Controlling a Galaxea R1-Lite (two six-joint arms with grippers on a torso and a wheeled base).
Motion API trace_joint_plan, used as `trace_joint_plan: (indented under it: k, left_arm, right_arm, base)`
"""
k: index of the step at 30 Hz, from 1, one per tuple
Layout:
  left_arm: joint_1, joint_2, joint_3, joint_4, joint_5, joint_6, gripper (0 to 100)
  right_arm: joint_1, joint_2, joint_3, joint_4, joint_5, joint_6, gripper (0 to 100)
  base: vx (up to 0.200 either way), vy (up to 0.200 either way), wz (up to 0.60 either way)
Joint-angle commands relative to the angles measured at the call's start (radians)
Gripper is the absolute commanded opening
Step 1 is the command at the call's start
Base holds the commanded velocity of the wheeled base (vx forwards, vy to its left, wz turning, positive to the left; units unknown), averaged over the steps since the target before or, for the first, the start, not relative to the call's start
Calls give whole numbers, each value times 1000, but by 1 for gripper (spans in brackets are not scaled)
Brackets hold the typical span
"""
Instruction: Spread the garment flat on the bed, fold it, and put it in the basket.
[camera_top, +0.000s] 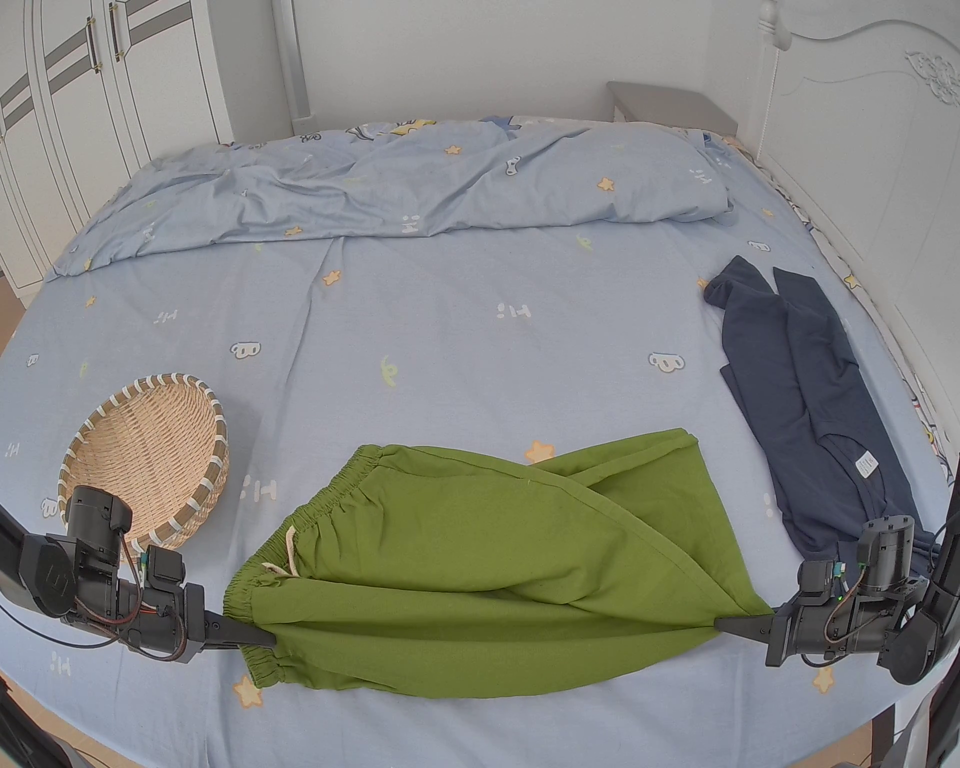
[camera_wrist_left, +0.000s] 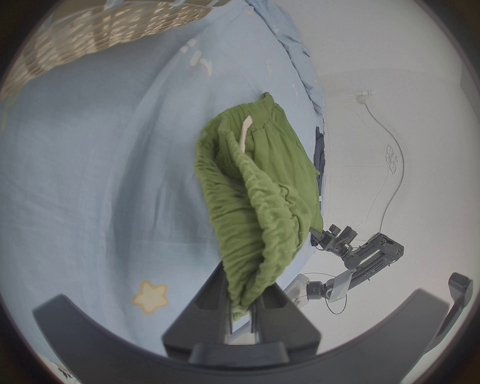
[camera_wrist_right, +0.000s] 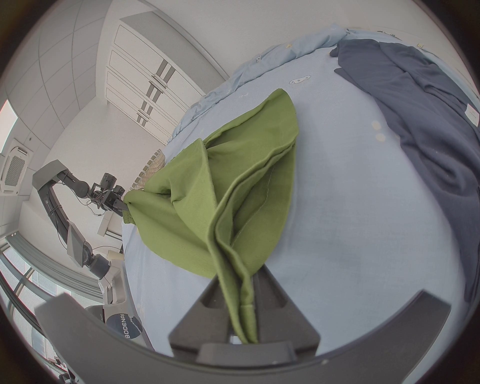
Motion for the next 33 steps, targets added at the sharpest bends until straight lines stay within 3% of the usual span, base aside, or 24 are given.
trace_joint_plan:
  k: [1, 7, 12, 15, 18, 23, 33]
  left_arm:
    - [21, -9, -25, 85, 3, 0, 0]
    - [30, -29, -97, 292, 6, 28, 0]
    - [66, -36, -116, 476, 12, 190, 0]
    - [138, -29, -133, 550, 13, 301, 0]
    - [158, -29, -157, 597, 18, 319, 0]
    - [123, 4, -131, 594, 49, 324, 0]
    - [46, 47, -113, 553, 53, 321, 0]
  right_arm:
    - [-14, -34, 18, 35, -2, 2, 0]
    - [-25, -156, 18, 205, -4, -3, 0]
    - [-53, -218, 18, 344, -5, -15, 0]
    - [-65, -250, 18, 394, -4, -23, 0]
    - [-63, -302, 18, 467, -5, -24, 0]
    - [-53, -339, 18, 587, -8, -37, 0]
    - [-42, -305, 18, 616, -11, -38, 0]
  base:
    - [0, 0, 0]
    - [0, 0, 0]
    - [0, 0, 0]
    - [0, 0, 0]
    - [0, 0, 0]
    - [0, 0, 0]
    - [0, 0, 0]
